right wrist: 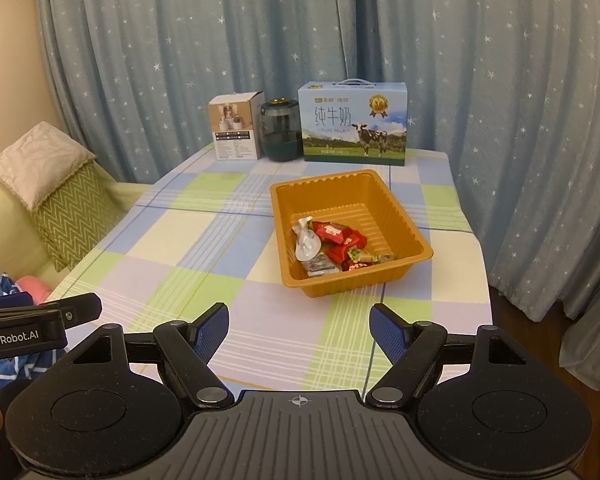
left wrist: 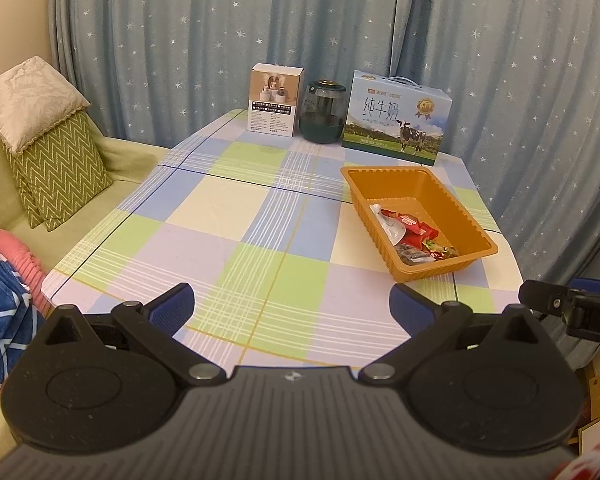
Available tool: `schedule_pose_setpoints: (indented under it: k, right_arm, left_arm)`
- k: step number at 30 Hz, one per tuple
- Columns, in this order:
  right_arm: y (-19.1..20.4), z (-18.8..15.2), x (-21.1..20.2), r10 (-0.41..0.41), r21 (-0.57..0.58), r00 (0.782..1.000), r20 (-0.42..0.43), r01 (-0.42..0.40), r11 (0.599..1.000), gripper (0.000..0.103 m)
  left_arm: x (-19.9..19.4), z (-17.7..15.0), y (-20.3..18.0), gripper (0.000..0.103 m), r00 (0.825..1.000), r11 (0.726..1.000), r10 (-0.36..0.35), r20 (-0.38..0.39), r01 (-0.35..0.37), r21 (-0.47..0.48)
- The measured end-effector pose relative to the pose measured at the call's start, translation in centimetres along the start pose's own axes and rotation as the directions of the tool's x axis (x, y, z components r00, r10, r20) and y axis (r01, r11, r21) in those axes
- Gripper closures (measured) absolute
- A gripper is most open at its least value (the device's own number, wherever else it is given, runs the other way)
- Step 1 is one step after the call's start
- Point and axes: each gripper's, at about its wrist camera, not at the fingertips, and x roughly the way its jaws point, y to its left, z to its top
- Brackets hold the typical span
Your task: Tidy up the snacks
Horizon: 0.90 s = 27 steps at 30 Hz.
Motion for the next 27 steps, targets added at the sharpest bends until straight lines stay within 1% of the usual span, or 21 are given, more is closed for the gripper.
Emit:
schedule_pose_setpoints:
  k: [27]
  right_arm:
    - [-0.03,0.13,0.00,-0.001,0.002,1.000,0.005,0.001,1.000,0.026]
  left_arm:
    - [0.00,0.07,-0.10,0.000,1.000,1.000,-0.004,0.001,0.004,0.004]
